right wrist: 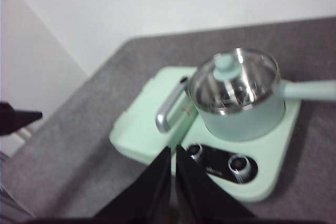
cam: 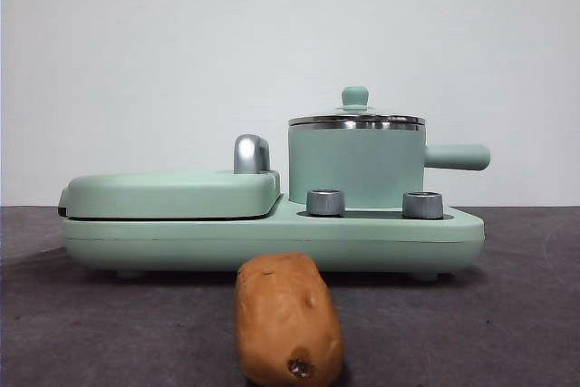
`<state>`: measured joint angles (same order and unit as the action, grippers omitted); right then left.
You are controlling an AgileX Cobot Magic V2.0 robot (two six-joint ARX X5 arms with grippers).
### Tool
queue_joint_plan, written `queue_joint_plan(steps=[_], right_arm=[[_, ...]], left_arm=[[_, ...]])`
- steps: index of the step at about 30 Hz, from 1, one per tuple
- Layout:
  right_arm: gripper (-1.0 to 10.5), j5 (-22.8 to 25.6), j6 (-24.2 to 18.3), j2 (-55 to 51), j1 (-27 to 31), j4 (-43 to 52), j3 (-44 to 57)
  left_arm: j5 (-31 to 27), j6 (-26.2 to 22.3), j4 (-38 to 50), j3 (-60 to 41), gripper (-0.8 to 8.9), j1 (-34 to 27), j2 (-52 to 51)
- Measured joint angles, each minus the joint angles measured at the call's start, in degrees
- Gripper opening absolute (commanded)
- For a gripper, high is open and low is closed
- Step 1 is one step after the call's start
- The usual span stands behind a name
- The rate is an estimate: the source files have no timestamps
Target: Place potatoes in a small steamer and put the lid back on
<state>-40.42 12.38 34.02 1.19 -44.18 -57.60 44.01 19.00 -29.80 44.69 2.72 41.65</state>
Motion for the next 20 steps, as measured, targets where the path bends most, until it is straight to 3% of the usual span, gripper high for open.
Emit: queue_joint_plan(steps=[7,14,20], right_arm=[[0.1,-0.1,-4.9,2.2,0.0,-2.4,0.0],[0.1,-0.1,-6.2,3.2,0.0,-2.9,0.0],[0.1,-0.1,-6.4,3.4,0.0,-3.0,0.0]], left_arm=[[3.6,0.3,0.0,1.5,0.07,2.8,7.3],[3.6,0.0,0.3,7.6,0.09,6.8,13.5],[-0.4,-1.7,0.1,13.7,0.39,10.5,18.6]])
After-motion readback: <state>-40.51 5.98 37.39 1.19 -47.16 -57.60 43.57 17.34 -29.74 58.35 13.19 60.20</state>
